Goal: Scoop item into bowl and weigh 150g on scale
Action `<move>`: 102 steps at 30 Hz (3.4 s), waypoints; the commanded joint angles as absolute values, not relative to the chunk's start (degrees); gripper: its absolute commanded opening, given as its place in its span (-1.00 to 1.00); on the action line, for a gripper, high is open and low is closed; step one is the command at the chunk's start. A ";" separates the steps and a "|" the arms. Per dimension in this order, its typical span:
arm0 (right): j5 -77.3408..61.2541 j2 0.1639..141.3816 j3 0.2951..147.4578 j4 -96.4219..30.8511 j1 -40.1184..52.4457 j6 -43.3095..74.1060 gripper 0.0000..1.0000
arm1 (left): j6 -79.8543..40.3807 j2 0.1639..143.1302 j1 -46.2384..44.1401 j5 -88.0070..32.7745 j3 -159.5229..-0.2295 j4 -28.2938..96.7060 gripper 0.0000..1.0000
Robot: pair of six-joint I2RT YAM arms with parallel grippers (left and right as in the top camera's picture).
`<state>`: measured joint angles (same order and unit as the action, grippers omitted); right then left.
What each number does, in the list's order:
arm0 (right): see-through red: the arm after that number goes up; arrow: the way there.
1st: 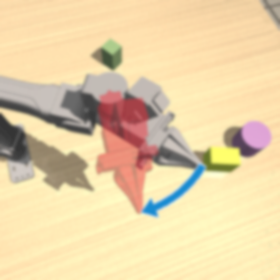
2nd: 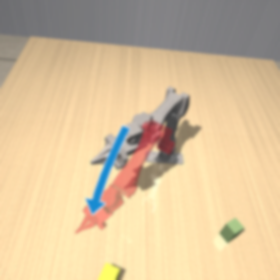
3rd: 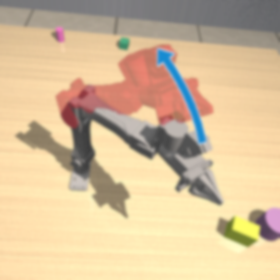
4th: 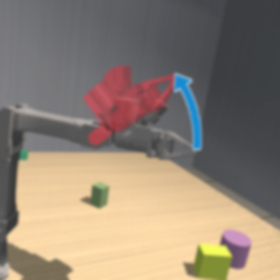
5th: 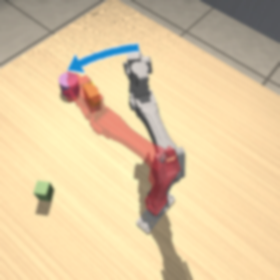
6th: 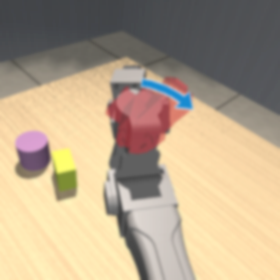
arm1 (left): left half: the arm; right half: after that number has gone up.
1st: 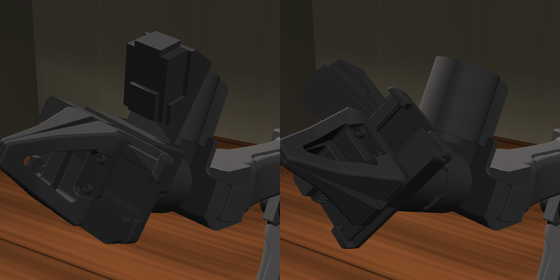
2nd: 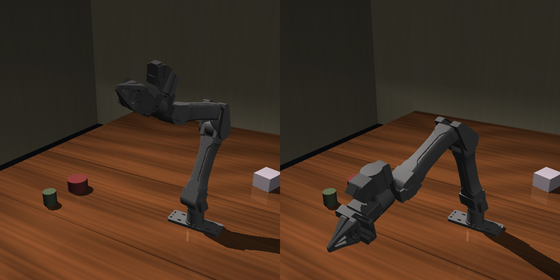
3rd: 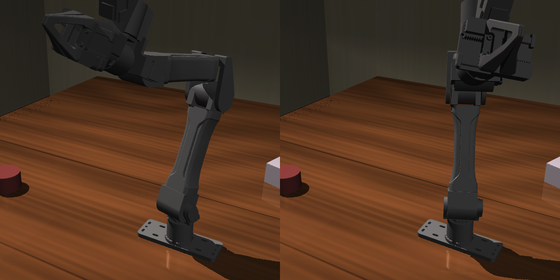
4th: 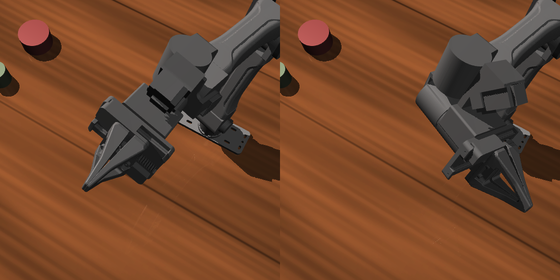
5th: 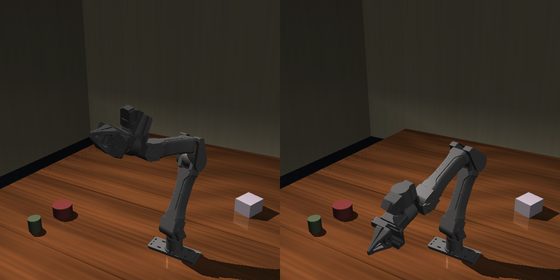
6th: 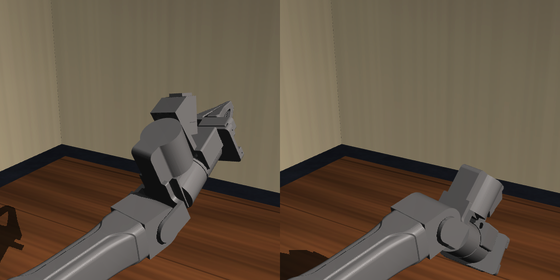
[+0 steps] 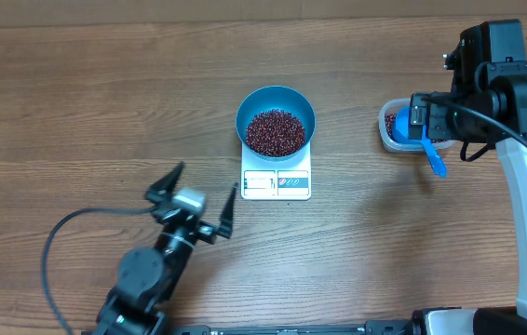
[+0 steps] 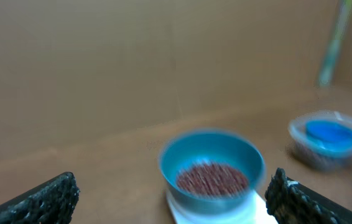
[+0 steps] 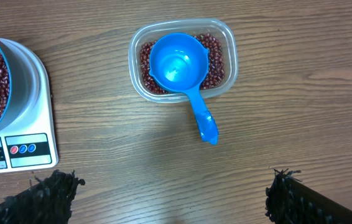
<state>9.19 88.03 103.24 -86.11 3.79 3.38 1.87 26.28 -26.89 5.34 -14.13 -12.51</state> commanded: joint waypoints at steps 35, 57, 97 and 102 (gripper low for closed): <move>8.88 87.81 104.27 -85.76 3.57 2.74 1.00 | -1.96 0.14 -0.16 -1.30 -0.30 -1.83 0.99; 8.88 87.81 104.27 -85.76 3.57 2.72 1.00 | -0.84 0.23 0.08 -1.06 -0.27 4.47 0.99; 8.62 86.83 103.53 -78.59 3.60 2.92 1.00 | -0.84 0.25 0.08 -1.06 -0.27 4.47 0.99; 4.62 81.28 97.14 -66.22 3.64 2.92 1.00 | -0.86 0.25 0.08 -1.06 -0.27 4.47 0.99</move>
<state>7.81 86.50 100.68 -70.35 3.79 3.42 -1.37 0.75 -0.58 -1.48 -0.49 4.34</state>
